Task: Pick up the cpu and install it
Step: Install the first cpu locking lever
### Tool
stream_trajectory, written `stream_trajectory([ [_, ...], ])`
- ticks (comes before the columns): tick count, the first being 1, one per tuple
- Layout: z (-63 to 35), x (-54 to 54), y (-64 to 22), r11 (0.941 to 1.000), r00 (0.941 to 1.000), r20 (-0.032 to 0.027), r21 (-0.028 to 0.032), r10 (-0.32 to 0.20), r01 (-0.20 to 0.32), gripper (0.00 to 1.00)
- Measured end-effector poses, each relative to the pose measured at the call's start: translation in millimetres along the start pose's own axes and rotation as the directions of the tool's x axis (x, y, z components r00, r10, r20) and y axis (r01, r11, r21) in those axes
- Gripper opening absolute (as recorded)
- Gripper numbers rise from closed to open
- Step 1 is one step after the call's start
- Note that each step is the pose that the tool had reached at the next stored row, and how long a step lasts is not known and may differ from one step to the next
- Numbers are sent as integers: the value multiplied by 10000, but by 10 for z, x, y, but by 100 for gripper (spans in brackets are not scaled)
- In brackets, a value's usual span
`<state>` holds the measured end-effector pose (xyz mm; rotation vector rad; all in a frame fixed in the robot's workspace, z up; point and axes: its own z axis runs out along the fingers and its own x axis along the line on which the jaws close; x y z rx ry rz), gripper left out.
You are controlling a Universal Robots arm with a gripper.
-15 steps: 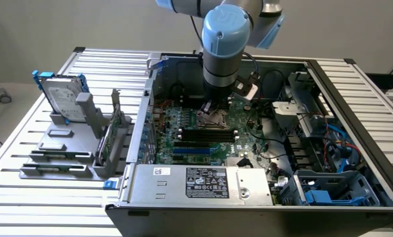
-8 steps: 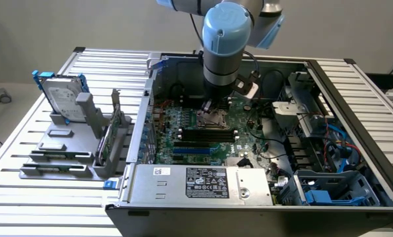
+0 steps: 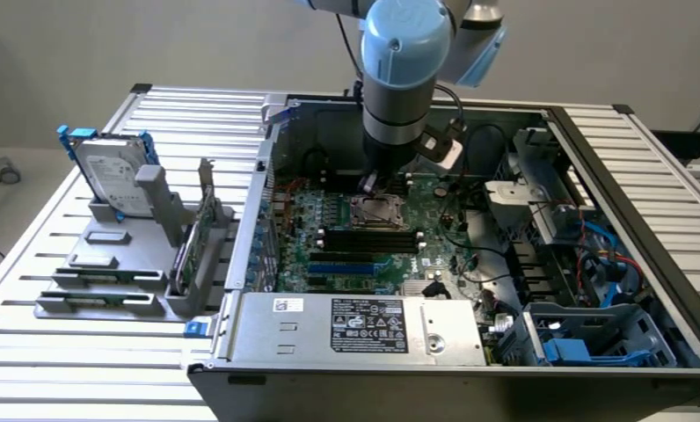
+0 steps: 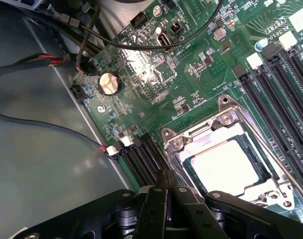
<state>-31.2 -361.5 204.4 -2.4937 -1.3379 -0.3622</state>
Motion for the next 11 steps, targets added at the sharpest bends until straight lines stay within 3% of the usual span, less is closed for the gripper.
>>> stream_trajectory([
  [11, -212, -175, 8, 10000, 10000, 5, 7, 7, -7, 11],
])
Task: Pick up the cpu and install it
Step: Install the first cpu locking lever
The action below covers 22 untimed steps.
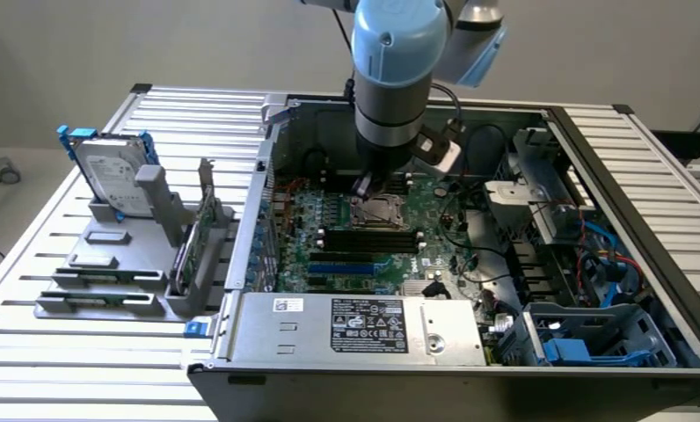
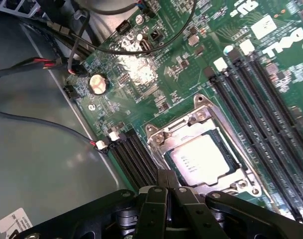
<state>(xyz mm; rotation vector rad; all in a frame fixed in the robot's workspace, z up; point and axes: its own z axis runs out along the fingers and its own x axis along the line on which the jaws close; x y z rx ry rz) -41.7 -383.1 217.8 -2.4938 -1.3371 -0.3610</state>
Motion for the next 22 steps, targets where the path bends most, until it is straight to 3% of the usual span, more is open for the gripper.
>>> stream_trajectory([
  [9, -183, -115, 84, 10000, 10000, -1, -8, 44, -44, 11],
  [15, -240, -207, 124, 10000, 10000, 26, -14, 50, -50, 11],
  [22, -294, -357, 106, 10000, 10000, 48, -10, 54, -53, 11],
])
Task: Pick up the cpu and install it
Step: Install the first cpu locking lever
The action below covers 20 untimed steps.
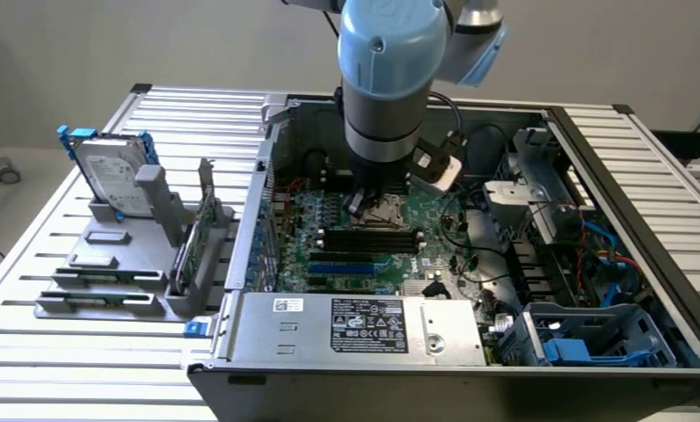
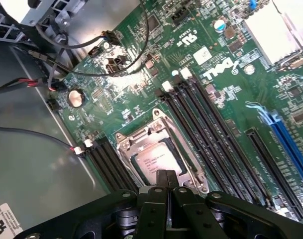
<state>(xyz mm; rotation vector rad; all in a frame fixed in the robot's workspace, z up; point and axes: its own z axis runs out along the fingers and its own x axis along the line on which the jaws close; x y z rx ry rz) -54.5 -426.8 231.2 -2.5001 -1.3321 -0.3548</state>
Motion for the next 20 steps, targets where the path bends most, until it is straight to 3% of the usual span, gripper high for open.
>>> stream_trajectory([
  [6, -43, -84, -13, 10000, 10000, 37, 50, 29, -29, 11],
  [12, -152, -110, 8, 9999, 9999, 46, 62, 153, -153, 11],
  [17, -184, -163, 35, 9997, 9997, 72, 87, 244, -245, 11],
  [20, -191, -206, -8, 9996, 9996, 92, 114, 261, -262, 11],
])
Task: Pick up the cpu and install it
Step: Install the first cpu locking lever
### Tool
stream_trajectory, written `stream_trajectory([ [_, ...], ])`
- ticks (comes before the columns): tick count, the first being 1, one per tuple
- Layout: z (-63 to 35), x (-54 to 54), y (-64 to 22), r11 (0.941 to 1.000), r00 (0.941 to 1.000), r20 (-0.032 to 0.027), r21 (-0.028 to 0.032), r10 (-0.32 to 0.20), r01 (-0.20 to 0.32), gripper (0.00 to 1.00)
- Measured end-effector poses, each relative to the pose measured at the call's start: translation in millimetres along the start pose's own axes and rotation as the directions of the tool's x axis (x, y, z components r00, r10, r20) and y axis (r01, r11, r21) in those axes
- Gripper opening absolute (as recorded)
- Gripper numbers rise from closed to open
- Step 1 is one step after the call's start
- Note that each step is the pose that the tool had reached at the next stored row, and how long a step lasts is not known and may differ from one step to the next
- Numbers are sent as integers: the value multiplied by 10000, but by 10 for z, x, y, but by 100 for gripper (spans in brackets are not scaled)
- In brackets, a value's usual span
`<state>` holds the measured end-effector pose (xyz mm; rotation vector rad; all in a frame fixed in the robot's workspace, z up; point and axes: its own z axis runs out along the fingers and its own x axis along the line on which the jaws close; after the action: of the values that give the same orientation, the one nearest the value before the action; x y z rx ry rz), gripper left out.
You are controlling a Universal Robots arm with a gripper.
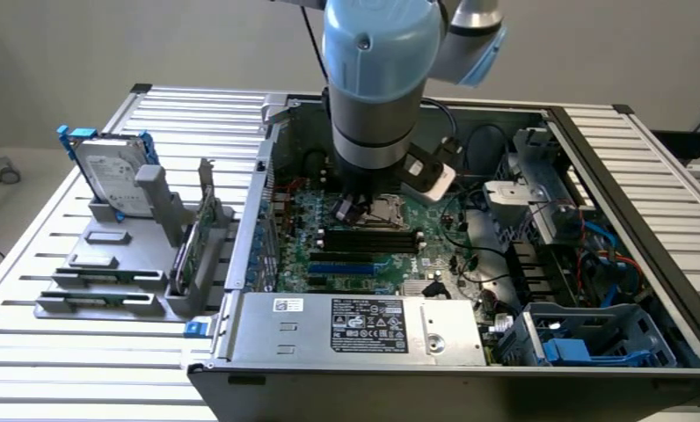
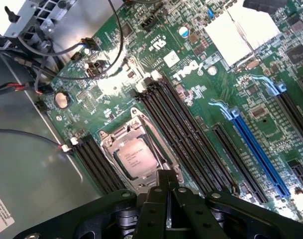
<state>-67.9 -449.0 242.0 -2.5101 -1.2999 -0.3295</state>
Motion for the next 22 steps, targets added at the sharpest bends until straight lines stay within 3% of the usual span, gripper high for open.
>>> stream_trajectory([
  [4, 4, -47, -61, 10000, 10000, 5, 12, 6, -6, 11],
  [12, 73, -110, -101, 10000, 10000, 4, 15, 7, -7, 11],
  [22, 151, -130, -133, 10000, 10000, -76, 70, 13, -13, 11],
])
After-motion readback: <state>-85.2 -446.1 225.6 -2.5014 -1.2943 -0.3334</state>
